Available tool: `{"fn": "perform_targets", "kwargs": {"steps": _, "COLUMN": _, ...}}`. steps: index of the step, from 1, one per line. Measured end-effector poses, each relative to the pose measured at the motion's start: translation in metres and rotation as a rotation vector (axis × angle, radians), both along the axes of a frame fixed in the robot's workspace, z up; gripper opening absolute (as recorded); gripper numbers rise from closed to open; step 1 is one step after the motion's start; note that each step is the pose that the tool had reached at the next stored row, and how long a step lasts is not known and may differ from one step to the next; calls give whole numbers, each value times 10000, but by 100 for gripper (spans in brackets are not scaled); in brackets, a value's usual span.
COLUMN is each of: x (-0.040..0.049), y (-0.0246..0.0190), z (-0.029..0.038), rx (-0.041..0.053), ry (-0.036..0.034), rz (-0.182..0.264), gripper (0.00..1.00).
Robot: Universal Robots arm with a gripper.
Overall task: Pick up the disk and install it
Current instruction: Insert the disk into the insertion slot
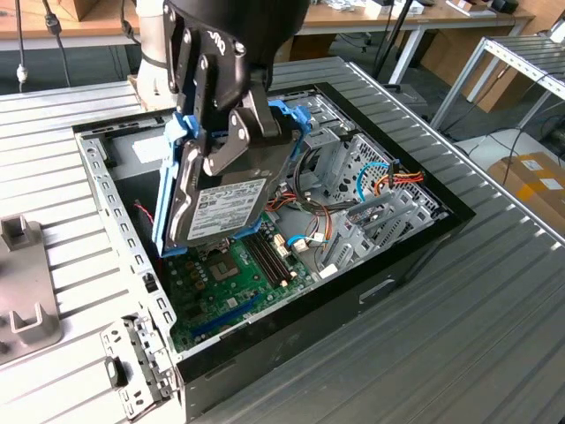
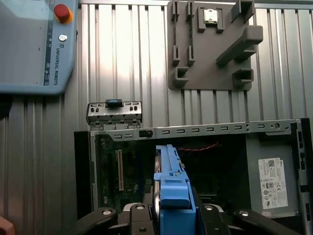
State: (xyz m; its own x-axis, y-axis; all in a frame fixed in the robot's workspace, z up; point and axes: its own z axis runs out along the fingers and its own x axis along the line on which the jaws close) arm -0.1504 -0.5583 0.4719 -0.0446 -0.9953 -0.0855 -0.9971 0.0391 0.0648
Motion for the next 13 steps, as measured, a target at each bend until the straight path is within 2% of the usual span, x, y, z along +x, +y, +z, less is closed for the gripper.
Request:
{"fn": "perform_targets", "kwargs": {"steps": 5, "x": 62, "y": -37, "z": 0, "rx": -1, "ry": 18, "rz": 1, "gripper": 37}}
{"fn": "perform_targets", "kwargs": {"steps": 13, "x": 103, "y": -43, "z": 44, "rx": 1, "ry": 20, "rz": 0, "gripper": 37}}
